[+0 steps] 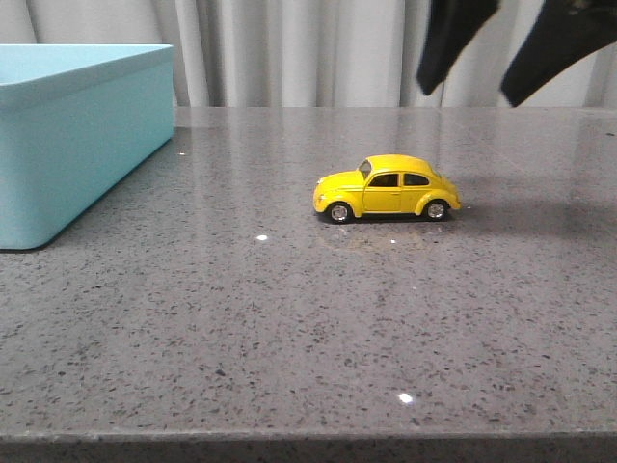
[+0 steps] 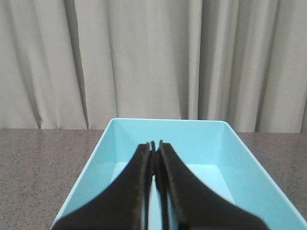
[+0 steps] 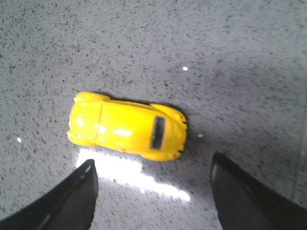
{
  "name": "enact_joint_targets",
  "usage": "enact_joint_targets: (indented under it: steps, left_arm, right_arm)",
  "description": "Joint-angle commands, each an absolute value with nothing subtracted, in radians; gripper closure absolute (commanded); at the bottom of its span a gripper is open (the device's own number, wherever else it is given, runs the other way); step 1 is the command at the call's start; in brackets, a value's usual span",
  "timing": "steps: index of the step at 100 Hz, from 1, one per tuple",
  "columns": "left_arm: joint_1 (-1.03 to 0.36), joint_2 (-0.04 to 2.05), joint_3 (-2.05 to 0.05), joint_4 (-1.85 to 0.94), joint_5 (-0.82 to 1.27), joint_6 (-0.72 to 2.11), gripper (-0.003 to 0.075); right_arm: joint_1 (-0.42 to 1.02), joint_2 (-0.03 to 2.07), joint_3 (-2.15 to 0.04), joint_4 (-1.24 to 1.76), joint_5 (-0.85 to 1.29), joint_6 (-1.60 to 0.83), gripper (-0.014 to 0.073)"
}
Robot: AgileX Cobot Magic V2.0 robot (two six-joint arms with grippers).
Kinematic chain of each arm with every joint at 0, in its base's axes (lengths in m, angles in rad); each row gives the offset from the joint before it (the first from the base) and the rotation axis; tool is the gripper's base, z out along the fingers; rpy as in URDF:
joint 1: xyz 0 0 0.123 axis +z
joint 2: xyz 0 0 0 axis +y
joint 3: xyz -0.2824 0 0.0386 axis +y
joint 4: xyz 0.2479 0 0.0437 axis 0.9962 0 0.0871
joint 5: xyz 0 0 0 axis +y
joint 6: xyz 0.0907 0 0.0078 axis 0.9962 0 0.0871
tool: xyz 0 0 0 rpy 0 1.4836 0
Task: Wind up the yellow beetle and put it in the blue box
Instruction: 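Lower the right gripper over the yellow toy car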
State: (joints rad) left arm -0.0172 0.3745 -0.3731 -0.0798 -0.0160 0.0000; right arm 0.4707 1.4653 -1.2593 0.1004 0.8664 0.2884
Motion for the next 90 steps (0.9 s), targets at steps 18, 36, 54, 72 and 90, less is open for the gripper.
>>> enact_joint_targets:
  steps: [18,36,54,72,90]
  left_arm:
    - [-0.023,0.388,-0.406,-0.087,-0.097,-0.007,0.0739]
    - [-0.023,0.388,-0.406,-0.087,-0.097,-0.007,0.0739]
    - [-0.023,0.388,-0.406,-0.087,-0.099,-0.007,0.0739]
    - [-0.023,0.388,-0.406,-0.087,-0.103,-0.007,0.0739]
    - [-0.023,0.388,-0.406,-0.087,-0.104,-0.007,0.0739]
  right_arm:
    - [0.513,1.534,-1.392,0.103,0.854,0.316,0.0083]
    - [0.539,1.599,-1.451,0.104,0.888,0.332,0.0083]
    - [0.541,1.657,-1.487,0.104,0.941,0.337,0.0083]
    - [0.541,1.672,-1.487,0.077,0.941,0.370,0.0084]
    - [0.541,1.672,-1.485,0.030,0.965,0.397,0.0084]
